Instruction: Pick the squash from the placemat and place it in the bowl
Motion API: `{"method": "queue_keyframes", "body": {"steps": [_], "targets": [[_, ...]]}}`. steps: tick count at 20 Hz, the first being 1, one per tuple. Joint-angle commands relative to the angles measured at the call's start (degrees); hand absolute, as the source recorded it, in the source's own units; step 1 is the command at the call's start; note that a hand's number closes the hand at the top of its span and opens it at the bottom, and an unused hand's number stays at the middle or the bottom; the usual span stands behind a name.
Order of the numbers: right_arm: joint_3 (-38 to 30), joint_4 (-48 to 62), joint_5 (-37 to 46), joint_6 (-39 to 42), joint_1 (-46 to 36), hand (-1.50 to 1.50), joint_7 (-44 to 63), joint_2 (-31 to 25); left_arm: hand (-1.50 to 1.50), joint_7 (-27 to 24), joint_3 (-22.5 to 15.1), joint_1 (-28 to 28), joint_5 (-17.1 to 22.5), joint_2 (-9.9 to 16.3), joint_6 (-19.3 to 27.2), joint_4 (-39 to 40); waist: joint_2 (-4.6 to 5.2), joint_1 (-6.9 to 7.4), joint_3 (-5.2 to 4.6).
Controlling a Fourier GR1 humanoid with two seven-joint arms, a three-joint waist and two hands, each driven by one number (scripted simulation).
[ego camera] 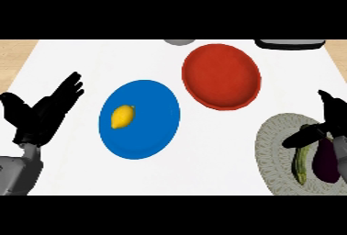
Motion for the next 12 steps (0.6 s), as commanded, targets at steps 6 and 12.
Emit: {"method": "queue_keyframes", "body": {"steps": [6, 12], "targets": [[-1.62, 5.13, 2.84, 1.75, -0.2, -1.5, 7.24, 4.16, 0.0, 0.65, 0.11, -0.45, -1.76, -2.65, 0.2, -0.04, 0.03, -0.13, 0.04], [-5.79, 7.42, 1.14, 5.98, -1.19, -1.5, 4.4, 3.56, 0.0, -0.73, 1.32, 0.18, -2.7, -3.38, -1.2, 1.33, 0.04, -0.1, 0.04]]}}
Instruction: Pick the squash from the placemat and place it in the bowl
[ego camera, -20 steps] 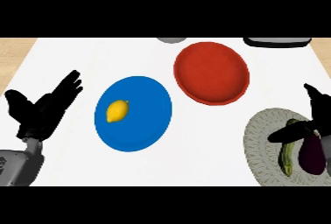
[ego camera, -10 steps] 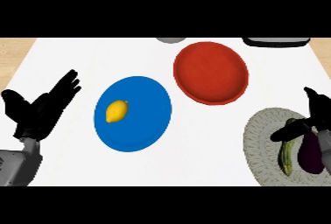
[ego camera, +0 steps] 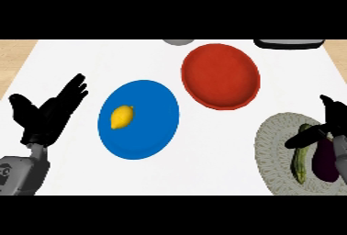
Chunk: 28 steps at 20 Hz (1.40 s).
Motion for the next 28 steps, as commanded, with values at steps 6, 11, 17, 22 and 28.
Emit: {"method": "queue_keyframes", "body": {"steps": [6, 11, 17, 22, 28], "targets": [[0.52, 3.86, 4.45, -0.11, 1.86, -1.5, 5.55, 6.95, 0.0, 2.25, 2.62, -2.25, -0.54, 0.09, -1.84, 1.46, 0.01, -0.14, 0.01], [-3.5, 9.96, 5.03, 2.18, -0.17, -1.5, 1.71, 7.09, 0.0, 1.74, 4.22, -1.7, -0.5, -0.55, -3.88, 1.39, 0.06, 0.05, 0.02], [-5.06, 14.71, 8.03, 0.07, 1.51, -1.5, -1.93, 9.52, 0.0, 2.57, 5.14, 2.75, -1.53, 0.28, -5.15, -3.98, -0.01, 0.38, 0.04], [-8.65, 15.47, 9.34, 0.45, 3.87, -1.5, -6.61, 10.09, 0.0, -0.13, 5.73, 1.17, -4.86, -2.95, -5.54, 0.32, 0.02, -0.06, 0.03], [-11.59, 23.2, 11.32, -0.27, 2.58, -1.5, -12.77, 11.8, 0.0, 2.45, 9.32, -0.78, -3.94, -2.24, -8.13, -0.24, 0.05, -0.01, 0.04]]}}
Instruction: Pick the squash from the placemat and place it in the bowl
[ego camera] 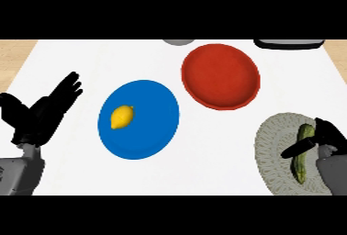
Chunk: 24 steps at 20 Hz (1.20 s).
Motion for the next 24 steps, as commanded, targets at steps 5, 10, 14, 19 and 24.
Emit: {"method": "queue_keyframes", "body": {"steps": [5, 10, 14, 19, 24], "targets": [[-1.65, 1.44, 4.26, -1.7, 0.1, 1.5, -5.75, 0.81, 0.0, 3.59, 0.67, -1.29, -2.16, -2.64, 0.49, -1.55, 0.02, -0.09, 0.11], [-1.76, 3.26, 6.93, -5.08, 1.62, 1.5, -10.03, 2.28, 0.0, -1.38, 0.47, -1.73, -4.04, -5.17, -0.17, 3.01, 0.09, -0.24, 0.11], [-2.14, 9.11, 10.21, -5.98, -2.59, 1.5, -11.87, 2.75, 0.0, 2.34, 2.91, -1.42, -2.67, -3.01, -2.2, 0.37, 0.09, 0.09, 0.12], [-3.46, -1.51, 9.02, 1.45, -1.3, 1.5, -7.46, 0.42, 0.0, -2.2, 4.94, 1.35, -3.11, -2.86, -4.45, 2.57, 0.02, -0.1, 0.08], [2.55, -3.98, 7.86, 3.46, 5.34, 1.5, -30.54, -4.09, 0.0, 1.29, 2.33, 0.76, -4.14, -4.02, -2.72, -0.97, -0.14, -0.43, 0.16]]}}
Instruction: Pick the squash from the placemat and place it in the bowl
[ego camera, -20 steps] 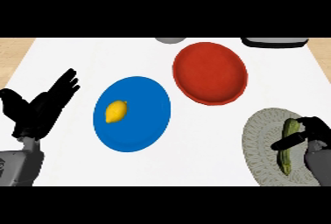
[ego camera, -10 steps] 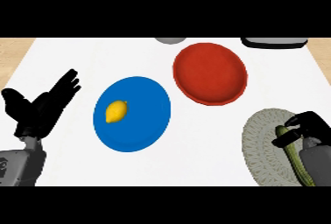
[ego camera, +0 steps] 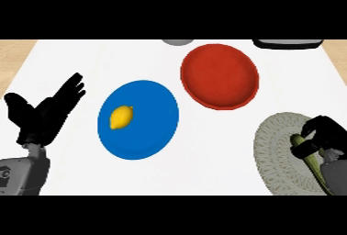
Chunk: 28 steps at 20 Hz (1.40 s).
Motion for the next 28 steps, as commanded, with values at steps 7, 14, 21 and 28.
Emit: {"method": "queue_keyframes", "body": {"steps": [7, 14, 21, 28], "targets": [[1.87, -8.31, -1.95, 1.75, 10.45, 1.5, -31.84, -10.96, 0.0, 0.53, -0.23, 0.48, -0.88, -1.11, 0.83, -1.33, 0.0, -0.42, 0.11], [-5.76, -32.17, -8.11, 9.5, 17.76, 1.5, -26.84, -16.49, 0.0, -2.39, 1.11, 2.4, -0.83, -0.5, -1.27, 0.03, -0.17, -1.21, 0.02], [-13.64, -48.05, -12.04, 19.04, 16.19, 1.5, -17.46, -19.72, 0.0, 2.56, 1.58, 0.35, 0.16, -0.65, -0.84, -1.98, -0.09, -0.65, 0.06], [-13.11, -59.84, -20.18, 29.25, 5.09, 1.5, 0.62, -17.85, 0.0, 2.39, 2.15, 0.49, 0.17, -0.66, -1.8, -1.94, 0.05, 0.36, 0.05]]}}
